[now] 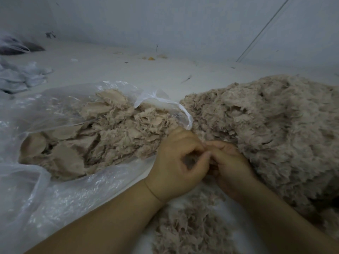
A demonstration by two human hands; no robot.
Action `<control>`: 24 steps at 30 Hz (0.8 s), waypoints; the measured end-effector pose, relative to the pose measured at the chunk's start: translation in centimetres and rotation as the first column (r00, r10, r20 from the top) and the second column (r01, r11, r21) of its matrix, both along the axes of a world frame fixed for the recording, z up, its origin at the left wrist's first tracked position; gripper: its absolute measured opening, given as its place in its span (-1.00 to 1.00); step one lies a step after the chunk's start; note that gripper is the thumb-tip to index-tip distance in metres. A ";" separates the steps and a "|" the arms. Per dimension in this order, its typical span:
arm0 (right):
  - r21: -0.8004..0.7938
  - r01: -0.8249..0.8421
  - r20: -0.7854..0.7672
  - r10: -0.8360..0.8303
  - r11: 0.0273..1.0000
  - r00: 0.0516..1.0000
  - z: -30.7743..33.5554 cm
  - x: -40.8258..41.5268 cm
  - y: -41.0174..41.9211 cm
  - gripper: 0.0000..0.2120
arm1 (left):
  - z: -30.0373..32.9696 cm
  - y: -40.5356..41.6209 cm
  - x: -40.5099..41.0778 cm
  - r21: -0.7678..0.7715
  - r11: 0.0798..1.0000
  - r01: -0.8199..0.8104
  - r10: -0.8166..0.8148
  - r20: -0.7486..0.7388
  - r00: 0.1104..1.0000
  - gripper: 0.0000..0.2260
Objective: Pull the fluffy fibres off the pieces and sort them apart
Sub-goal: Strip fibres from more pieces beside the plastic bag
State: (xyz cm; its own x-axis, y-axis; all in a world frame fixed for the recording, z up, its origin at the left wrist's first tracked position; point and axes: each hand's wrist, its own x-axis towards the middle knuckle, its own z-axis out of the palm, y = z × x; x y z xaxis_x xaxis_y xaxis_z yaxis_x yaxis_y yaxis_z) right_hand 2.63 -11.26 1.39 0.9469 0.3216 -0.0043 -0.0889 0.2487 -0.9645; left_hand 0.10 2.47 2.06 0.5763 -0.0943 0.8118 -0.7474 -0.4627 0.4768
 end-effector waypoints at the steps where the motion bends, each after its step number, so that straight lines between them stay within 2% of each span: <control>1: -0.020 0.000 0.014 0.000 1.000 1.000 0.0 0.0 -0.1 -0.84 | 0.1 0.1 0.0 -0.085 0.996 -0.027 0.022 -0.060 0.998 -0.76; 4: -0.046 0.055 -0.006 -0.056 0.997 0.998 -0.4 0.3 -0.2 -0.68 | 0.3 0.7 0.5 -0.356 0.919 -0.172 0.047 -0.335 0.941 -0.74; 6: -0.061 0.095 -0.010 -0.095 0.994 0.995 -0.4 0.3 -0.1 -0.63 | 0.7 1.2 0.9 -0.429 0.880 -0.204 -0.036 -0.488 0.872 -0.86; 7: -0.055 0.092 0.002 -0.092 0.994 0.996 -0.4 0.3 -0.1 -0.62 | 1.0 1.4 1.0 -0.458 0.873 -0.170 -0.122 -0.542 0.832 -0.95; 8: -0.048 0.075 0.024 -0.074 0.996 0.997 -0.3 0.3 0.0 -0.65 | 1.2 1.5 1.0 -0.485 0.867 -0.116 -0.222 -0.584 0.781 -0.95; 10: -0.038 0.032 0.066 -0.029 0.999 0.997 -0.2 0.2 0.1 -0.77 | 1.2 1.4 1.1 -0.493 0.870 0.006 -0.361 -0.629 0.689 -0.82; 11: -0.040 0.013 0.072 -0.010 0.999 0.997 -0.2 0.2 0.0 -0.82 | 1.2 1.3 1.1 -0.465 0.884 0.057 -0.379 -0.638 0.670 -0.82; 13: -0.038 0.000 0.068 0.003 0.999 0.998 -0.3 0.2 0.0 -0.86 | 1.3 1.0 0.9 -0.432 0.896 0.101 -0.382 -0.635 0.671 -0.88; 16: -0.058 0.033 0.048 -0.030 0.998 0.998 -0.2 0.2 0.0 -0.86 | 1.2 1.1 1.1 -0.519 0.854 0.016 -0.398 -0.634 0.663 -0.85; 20: -0.105 0.068 0.023 -0.065 0.992 0.998 0.0 0.1 0.1 -0.54 | 0.7 1.3 1.8 -0.570 0.811 -0.131 -0.301 -0.599 0.742 -0.80; 22: -0.076 0.101 -0.011 -0.102 0.992 0.995 0.1 0.1 0.2 -0.55 | 0.7 1.6 2.1 -0.563 0.801 -0.204 -0.225 -0.598 0.769 -0.78; 24: -0.028 0.136 -0.052 -0.137 0.990 0.989 0.3 0.1 0.3 -0.60 | 0.9 2.3 2.3 -0.554 0.806 -0.210 -0.235 -0.624 0.746 -0.79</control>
